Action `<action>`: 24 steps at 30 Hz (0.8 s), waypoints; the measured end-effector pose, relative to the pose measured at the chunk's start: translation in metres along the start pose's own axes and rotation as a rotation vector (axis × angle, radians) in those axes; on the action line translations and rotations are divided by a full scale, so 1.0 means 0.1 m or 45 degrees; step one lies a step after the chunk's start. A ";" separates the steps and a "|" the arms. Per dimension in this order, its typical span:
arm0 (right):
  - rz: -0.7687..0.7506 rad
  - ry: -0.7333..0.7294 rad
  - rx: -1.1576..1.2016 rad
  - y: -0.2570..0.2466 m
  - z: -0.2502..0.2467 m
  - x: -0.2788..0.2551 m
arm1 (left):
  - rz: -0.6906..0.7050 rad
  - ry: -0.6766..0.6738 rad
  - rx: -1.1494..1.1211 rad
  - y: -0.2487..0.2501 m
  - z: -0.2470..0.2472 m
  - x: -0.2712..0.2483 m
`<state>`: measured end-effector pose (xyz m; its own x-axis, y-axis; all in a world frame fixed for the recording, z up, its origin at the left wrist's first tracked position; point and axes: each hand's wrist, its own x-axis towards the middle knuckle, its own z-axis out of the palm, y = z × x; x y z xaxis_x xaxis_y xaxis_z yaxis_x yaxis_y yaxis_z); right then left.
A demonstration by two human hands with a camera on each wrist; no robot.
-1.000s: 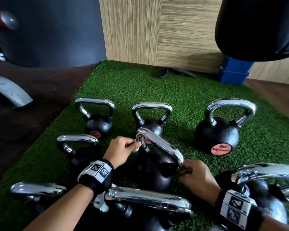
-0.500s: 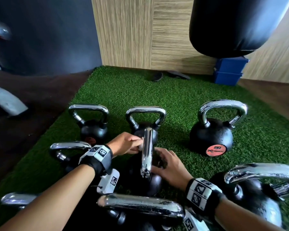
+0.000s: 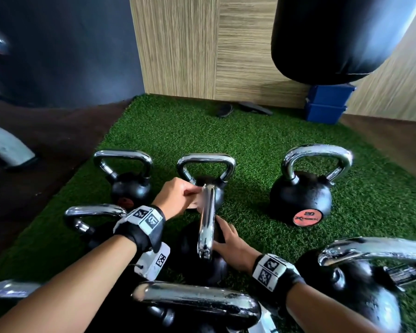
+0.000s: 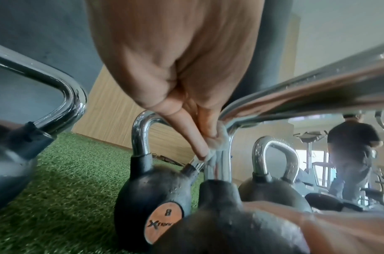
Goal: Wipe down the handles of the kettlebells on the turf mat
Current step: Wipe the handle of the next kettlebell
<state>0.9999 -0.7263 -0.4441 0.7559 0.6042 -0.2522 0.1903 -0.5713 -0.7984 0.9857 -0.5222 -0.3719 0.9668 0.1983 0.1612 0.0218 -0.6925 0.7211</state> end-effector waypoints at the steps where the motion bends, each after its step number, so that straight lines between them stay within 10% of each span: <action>1: -0.002 0.004 0.011 0.01 0.01 0.00 | 0.008 -0.001 -0.104 0.02 -0.02 0.01; 6: -0.011 0.041 0.042 0.05 0.05 0.03 | -0.083 -0.152 -0.790 0.07 -0.12 -0.10; 14: -0.008 0.052 0.071 0.07 0.05 0.04 | -0.130 -0.244 -0.743 0.14 -0.26 -0.21; 19: -0.019 0.071 0.070 0.05 0.06 0.01 | -0.141 -0.677 -0.645 0.16 -0.40 -0.42; 24: -0.012 0.053 0.060 0.00 0.04 -0.02 | -0.103 -0.574 -0.685 0.19 -0.40 -0.58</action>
<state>0.9963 -0.7253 -0.4455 0.7800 0.5849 -0.2224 0.1684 -0.5385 -0.8256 0.9204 -0.5195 -0.3408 0.9812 -0.1528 -0.1182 0.0819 -0.2255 0.9708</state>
